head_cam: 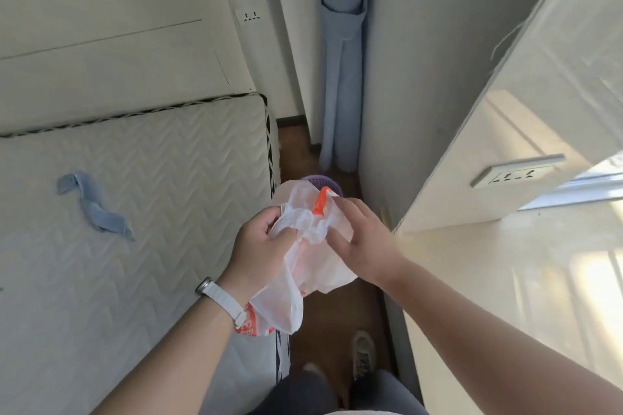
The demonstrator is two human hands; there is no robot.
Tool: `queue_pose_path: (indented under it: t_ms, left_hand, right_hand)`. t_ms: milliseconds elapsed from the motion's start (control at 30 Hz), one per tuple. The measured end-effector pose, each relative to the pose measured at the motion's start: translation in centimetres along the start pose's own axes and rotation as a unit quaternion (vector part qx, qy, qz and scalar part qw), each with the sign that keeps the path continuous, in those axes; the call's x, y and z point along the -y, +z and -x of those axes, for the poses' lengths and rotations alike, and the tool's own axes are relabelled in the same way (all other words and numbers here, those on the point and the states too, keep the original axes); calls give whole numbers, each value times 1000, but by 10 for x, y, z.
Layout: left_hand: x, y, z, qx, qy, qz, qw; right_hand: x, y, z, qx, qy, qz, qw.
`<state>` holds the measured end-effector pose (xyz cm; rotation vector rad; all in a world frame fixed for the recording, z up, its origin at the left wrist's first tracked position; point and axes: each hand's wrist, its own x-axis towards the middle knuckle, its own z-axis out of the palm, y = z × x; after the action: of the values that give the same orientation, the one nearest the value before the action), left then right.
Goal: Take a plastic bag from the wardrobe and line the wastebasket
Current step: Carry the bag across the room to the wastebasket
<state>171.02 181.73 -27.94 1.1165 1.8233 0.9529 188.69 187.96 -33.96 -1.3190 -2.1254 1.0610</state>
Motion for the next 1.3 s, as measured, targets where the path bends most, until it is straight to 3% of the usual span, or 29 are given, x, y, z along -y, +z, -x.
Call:
queue_pose_path:
  t_ms: [367,700,967,1300]
  left_hand:
    - [28,-21,-116,36,0,12,999]
    - [105,-21,-250,50,-16,-8,999]
    - [189,26,-318,27,-27,-1,999]
    - [312,103,-383,-21,-41,25,999]
  right_hand:
    - [-10,19,-100,-1,27,24,999]
    - [-59,88,-208,29,122,54,991]
    - [-144,148,-260,17,158,26,987]
    - [-276,256,-305,-25,112,-6,993]
